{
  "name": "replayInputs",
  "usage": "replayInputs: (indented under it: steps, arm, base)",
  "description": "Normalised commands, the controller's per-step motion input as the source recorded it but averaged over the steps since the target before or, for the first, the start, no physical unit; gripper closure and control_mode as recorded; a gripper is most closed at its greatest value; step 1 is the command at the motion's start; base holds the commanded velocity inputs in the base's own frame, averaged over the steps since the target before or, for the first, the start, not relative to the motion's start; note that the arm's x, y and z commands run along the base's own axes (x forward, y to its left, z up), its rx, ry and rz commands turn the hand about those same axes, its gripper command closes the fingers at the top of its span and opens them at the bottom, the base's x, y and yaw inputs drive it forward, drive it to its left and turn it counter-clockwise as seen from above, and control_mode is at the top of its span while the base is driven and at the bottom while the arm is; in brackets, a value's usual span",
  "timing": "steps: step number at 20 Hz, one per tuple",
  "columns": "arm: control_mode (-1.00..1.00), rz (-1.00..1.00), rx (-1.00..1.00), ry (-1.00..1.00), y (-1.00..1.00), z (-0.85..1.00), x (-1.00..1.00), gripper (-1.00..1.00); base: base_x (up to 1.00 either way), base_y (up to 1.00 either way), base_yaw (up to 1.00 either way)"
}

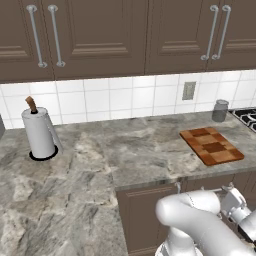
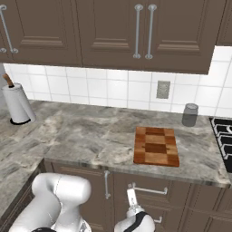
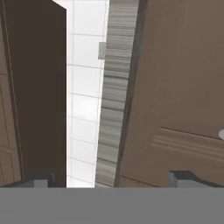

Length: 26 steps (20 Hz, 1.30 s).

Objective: Open the drawer on the right and place the cutting tools on the cutting board.

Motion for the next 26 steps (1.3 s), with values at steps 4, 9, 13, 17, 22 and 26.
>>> replayInputs:
  steps: [4,9,13,17,22,26]
  arm:
    - [-1.0,0.0,0.0,0.0,-0.11,-0.3,0.24,-1.0]
    - [-1.0,0.0,0.0,0.0,-0.2,-0.32,0.18,-1.0]
    - [-1.0,0.0,0.0,0.0,-0.2,-0.31,0.19,-1.0]
    - [-1.0,0.0,0.0,0.0,-0.22,-0.3,0.19,-1.0]
    - [-1.0,0.0,0.0,0.0,-0.18,-0.27,0.27,-1.0]
    - [-1.0,0.0,0.0,0.0,-0.16,-0.25,0.33,-1.0]
  base:
    - [0.0,0.0,0.0]
    - [0.0,0.0,0.0]
    - [0.0,0.0,0.0]
    - [0.0,0.0,0.0]
    - [0.0,0.0,0.0]
    - [0.0,0.0,0.0]
